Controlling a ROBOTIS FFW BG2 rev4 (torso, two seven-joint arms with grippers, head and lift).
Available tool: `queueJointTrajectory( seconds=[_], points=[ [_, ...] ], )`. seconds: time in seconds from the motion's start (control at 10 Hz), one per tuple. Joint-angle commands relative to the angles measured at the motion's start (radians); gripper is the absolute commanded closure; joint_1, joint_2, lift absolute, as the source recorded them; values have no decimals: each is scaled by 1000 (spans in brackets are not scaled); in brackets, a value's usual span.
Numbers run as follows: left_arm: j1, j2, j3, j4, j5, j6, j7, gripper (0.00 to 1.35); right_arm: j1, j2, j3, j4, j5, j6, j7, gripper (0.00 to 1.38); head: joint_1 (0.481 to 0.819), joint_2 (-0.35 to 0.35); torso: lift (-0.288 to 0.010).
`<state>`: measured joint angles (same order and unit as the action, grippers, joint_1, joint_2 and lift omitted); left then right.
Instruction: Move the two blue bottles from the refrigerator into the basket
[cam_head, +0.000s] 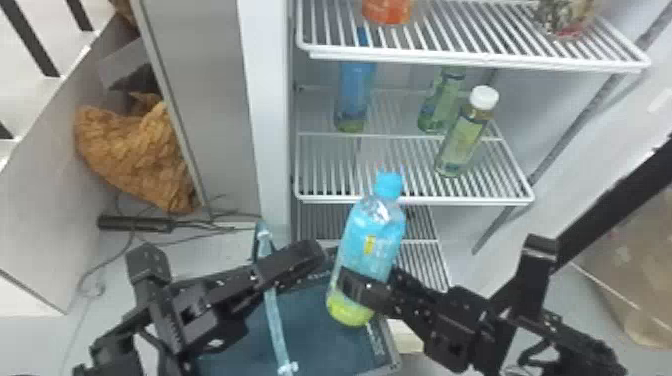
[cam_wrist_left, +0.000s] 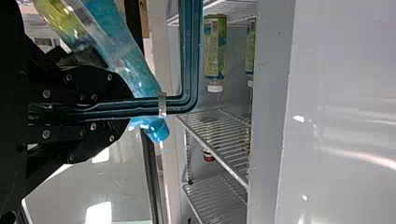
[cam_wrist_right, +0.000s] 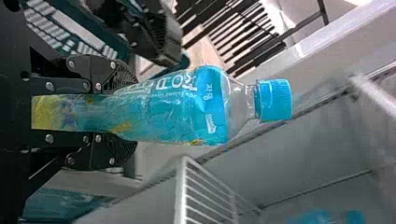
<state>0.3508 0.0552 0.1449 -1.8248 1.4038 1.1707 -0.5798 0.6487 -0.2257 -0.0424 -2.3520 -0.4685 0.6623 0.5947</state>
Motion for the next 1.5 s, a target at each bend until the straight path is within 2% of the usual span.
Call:
queueJointTrajectory(
  seconds=[0.0,0.3,0.4,0.5,0.6,0.7,0.8,0.9,1.1,1.4],
  points=[
    [0,0,-1,0,2,0,0,1197,-18,-3,15,54,-30,10,7,1276,695,-99,-220],
    [0,-3,-1,0,2,0,0,1197,-70,-11,88,137,-84,10,13,1260,695,-62,-220],
    [0,-3,-1,0,2,0,0,1197,-84,-17,112,169,-120,13,17,1075,695,-42,-220],
    [0,-3,1,0,2,0,0,1199,-101,-24,134,184,-124,47,30,780,695,-32,-220],
    [0,-3,-1,0,2,0,0,1197,-124,-31,152,208,-126,52,46,412,695,-12,-220],
    [0,-5,-1,0,2,0,0,1199,-126,-32,154,211,-126,52,48,137,695,10,-220],
    [0,-5,1,0,2,0,0,1197,-126,-31,150,211,-124,52,48,68,695,20,-220],
    [3,-5,1,0,2,0,0,1197,-124,-31,140,206,-120,49,48,117,695,21,-220],
    [0,-5,1,0,2,0,0,1197,-104,-18,98,184,-102,5,48,128,695,10,-220],
    [3,-5,1,0,2,0,0,1197,-87,-4,26,152,-86,-64,45,128,695,-51,-220]
  ],
)
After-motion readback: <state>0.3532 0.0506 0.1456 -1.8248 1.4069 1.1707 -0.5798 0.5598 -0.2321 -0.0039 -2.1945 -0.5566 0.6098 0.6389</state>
